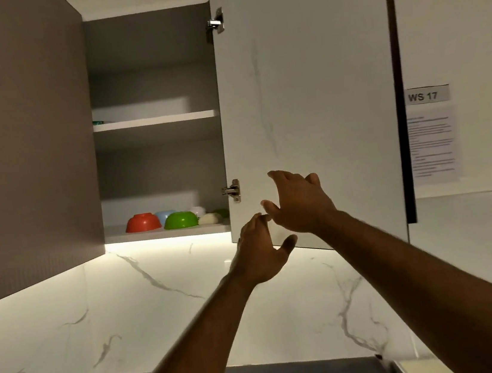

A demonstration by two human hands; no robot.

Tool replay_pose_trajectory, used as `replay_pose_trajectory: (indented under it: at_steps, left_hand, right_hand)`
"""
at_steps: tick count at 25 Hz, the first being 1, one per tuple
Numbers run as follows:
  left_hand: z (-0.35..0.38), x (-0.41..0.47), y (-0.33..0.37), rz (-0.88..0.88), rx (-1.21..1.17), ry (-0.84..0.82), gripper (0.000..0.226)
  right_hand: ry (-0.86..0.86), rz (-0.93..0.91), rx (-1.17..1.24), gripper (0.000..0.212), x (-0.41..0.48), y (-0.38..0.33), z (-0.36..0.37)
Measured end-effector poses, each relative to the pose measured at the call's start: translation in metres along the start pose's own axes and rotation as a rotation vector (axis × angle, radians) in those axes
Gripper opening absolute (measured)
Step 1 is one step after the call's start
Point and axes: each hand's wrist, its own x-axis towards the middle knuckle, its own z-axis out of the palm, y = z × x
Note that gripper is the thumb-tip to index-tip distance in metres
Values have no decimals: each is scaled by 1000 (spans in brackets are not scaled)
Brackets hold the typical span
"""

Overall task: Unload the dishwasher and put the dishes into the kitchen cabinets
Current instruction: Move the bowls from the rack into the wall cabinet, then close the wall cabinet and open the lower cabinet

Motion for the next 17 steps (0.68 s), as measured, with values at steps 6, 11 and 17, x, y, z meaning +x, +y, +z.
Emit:
replay_pose_trajectory:
  at_steps: [6,11,17]
  left_hand:
    - [53,-21,50,-98,-163,-66,82]
    - [95,-19,98,-598,-555,-45,72]
    - [136,3,127,-1001,-1596,39,43]
  right_hand:
    - [40,19,-109,70,-35,51,-22]
    - [156,7,-213,77,-44,114,-45]
    - [340,-11,-199,87,-43,186,-61]
